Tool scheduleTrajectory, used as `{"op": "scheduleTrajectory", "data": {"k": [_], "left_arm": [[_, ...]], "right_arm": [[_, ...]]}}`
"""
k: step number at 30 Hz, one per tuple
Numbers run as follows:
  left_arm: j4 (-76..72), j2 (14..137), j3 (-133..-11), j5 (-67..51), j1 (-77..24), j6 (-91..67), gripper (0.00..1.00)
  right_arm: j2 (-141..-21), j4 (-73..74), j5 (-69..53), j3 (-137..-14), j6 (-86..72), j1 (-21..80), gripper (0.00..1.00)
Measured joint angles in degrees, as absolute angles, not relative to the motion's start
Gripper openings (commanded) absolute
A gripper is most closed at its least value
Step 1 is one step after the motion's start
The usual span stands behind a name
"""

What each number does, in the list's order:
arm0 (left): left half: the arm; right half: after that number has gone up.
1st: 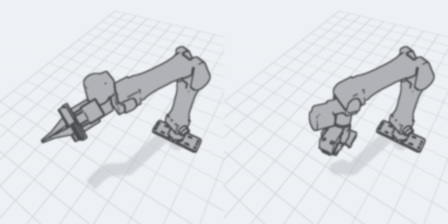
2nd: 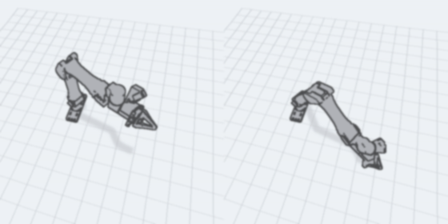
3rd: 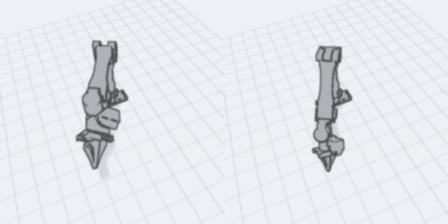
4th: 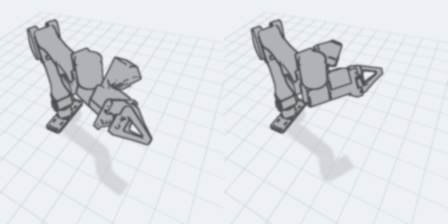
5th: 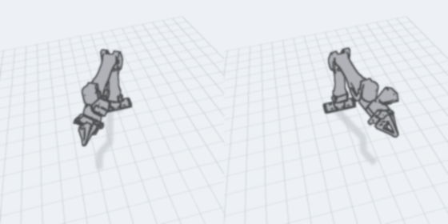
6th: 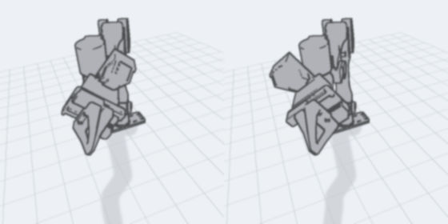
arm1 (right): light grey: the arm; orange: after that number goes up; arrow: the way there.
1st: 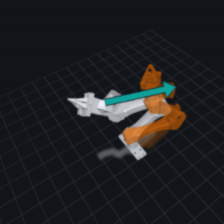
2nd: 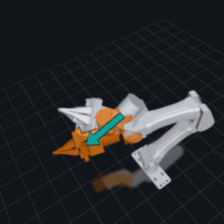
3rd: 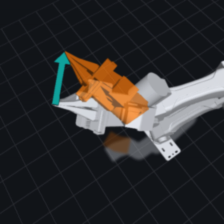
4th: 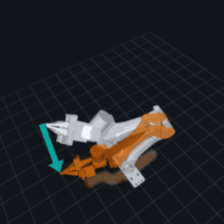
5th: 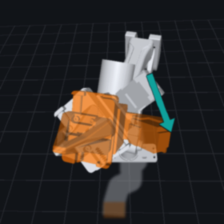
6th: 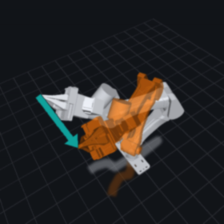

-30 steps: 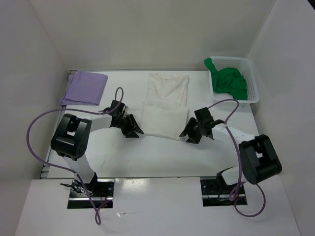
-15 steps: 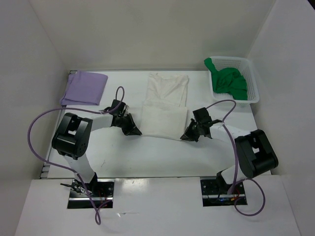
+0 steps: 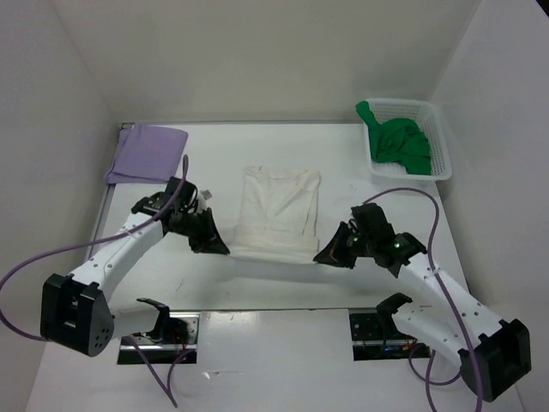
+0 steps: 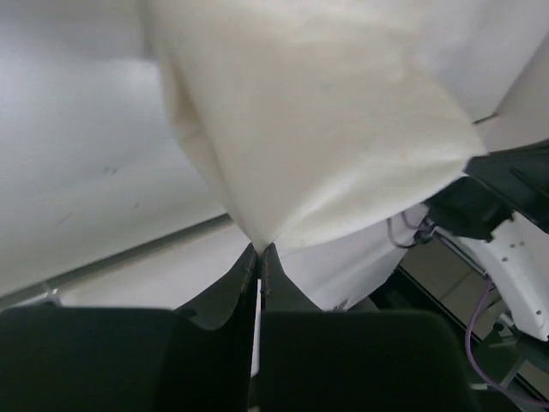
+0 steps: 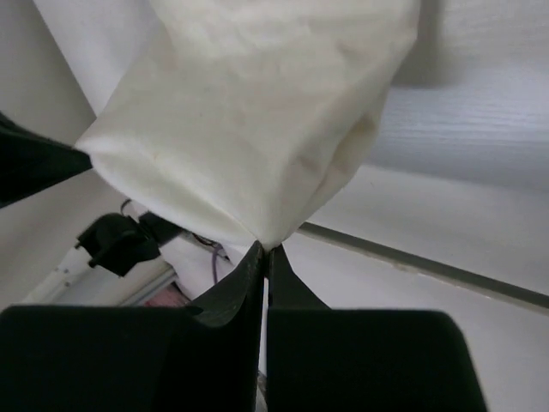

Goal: Fold and stack the t-shirts
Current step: Fold the long partially folded tshirt into a neat square

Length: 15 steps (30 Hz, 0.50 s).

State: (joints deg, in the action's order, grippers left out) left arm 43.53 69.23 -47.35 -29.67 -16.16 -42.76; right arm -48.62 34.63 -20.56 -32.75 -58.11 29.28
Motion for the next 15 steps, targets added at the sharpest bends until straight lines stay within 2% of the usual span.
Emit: {"op": "scheduleTrajectory", "data": {"k": [3,6,15], "left_arm": [[45.1,71.8,-57.2,-29.0,-16.0,-41.9,0.00],[42.9,78.3,-67.0,-28.1,-14.4,-41.1,0.00],[34.0,114.5,-95.9,-22.5,-12.8,-40.5,0.00]], "right_arm": [[-54.8,36.4,-21.8,-40.1,-55.2,23.9,0.00],[-66.4,33.4,-22.1,-49.4,-50.9,17.7,0.00],[-100.3,24.9,-22.2,-73.5,-42.4,8.3,0.00]]}}
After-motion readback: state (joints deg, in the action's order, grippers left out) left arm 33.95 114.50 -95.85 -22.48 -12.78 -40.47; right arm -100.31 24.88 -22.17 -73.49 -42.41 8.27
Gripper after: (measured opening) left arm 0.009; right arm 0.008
